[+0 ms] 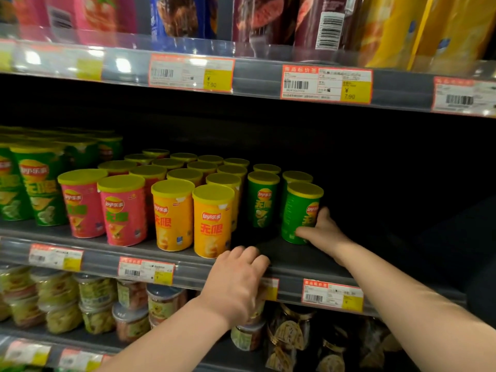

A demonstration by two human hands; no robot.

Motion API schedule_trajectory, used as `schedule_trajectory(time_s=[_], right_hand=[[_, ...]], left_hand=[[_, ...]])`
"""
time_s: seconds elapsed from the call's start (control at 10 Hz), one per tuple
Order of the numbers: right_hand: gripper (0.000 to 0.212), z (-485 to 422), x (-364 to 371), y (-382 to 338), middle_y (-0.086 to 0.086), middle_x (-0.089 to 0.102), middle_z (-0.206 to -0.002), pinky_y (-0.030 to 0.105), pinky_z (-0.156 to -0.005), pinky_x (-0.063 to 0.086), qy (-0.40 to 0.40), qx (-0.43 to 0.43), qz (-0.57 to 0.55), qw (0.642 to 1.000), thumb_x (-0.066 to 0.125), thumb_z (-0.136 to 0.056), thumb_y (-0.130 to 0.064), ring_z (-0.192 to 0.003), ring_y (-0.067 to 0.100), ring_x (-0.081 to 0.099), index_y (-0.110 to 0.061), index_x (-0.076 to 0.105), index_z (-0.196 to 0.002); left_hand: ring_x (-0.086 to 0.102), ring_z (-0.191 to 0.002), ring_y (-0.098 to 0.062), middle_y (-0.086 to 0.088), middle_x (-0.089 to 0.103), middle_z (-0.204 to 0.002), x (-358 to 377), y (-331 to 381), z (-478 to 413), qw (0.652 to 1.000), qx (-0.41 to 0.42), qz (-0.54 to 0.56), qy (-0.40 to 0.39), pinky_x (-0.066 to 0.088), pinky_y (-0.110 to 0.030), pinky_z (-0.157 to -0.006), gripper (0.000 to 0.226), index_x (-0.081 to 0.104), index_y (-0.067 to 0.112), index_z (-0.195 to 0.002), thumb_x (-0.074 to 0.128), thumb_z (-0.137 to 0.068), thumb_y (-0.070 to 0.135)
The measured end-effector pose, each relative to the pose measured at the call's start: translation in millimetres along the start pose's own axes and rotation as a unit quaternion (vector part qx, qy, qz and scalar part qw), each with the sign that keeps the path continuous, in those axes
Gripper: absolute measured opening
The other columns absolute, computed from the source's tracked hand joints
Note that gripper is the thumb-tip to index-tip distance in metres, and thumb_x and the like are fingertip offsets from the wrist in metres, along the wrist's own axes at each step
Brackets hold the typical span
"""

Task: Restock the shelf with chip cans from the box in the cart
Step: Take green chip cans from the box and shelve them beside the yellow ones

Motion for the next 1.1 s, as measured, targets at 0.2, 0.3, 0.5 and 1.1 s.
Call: schedule_trajectory(time_s=[0.2, 0.3, 0.5, 1.1], right_hand=[[0.062, -4, -3, 4, 0.012, 0.053, -0.129, 0.026, -0.087, 0.038, 0.017, -0.014, 0.03, 0.999, 0.079, -0.075, -0.019, -0.116, 0.024, 0.052, -0.008, 0.042, -0.123], [0.065, -11, 0, 3, 0.013, 0.055, -0.129, 0.029, -0.09, 0.04, 0.024, -0.015, 0.027, 0.999, 0.081, -0.072, -0.018, -0.117, 0.026, 0.053, -0.008, 0.044, -0.124], [0.065, -26, 1, -2, 0.015, 0.056, -0.13, 0.036, -0.097, 0.043, 0.041, -0.01, 0.043, 0.998, 0.082, -0.072, -0.015, -0.119, 0.028, 0.054, -0.006, 0.046, -0.125], [0.068, -35, -1, 1, 0.016, 0.051, -0.136, 0.035, -0.098, 0.039, 0.009, -0.007, 0.021, 1.0, 0.078, -0.076, -0.01, -0.125, 0.03, 0.049, -0.004, 0.041, -0.132]], left_hand=[[0.033, -0.127, -0.021, 0.003, 0.036, -0.138, 2, 2, 1, 1.0, -0.005, 0.005, 0.005, 0.026, -0.031, -0.105, 0.054, 0.032, 0.027, -0.14, 0.052, -0.091, 0.036], [0.032, -0.128, -0.02, 0.004, 0.035, -0.139, 3, 3, 0, 1.0, -0.005, 0.005, 0.008, 0.024, -0.03, -0.106, 0.054, 0.031, 0.027, -0.141, 0.052, -0.091, 0.036], [0.031, -0.13, -0.019, 0.005, 0.034, -0.14, 4, 3, 0, 1.0, -0.007, 0.015, 0.017, 0.023, -0.029, -0.107, 0.053, 0.03, 0.028, -0.142, 0.05, -0.093, 0.036], [0.03, -0.13, -0.017, 0.007, 0.034, -0.141, 4, 1, 1, 1.0, -0.012, 0.021, 0.02, 0.022, -0.028, -0.107, 0.055, 0.03, 0.03, -0.143, 0.05, -0.093, 0.04]])
Point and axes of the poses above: each hand's wrist, its own z-axis away from the middle knuckle, its own x-axis out of the palm, y = z × x, the point moved 2 cm from there along -z, towards the middle knuckle
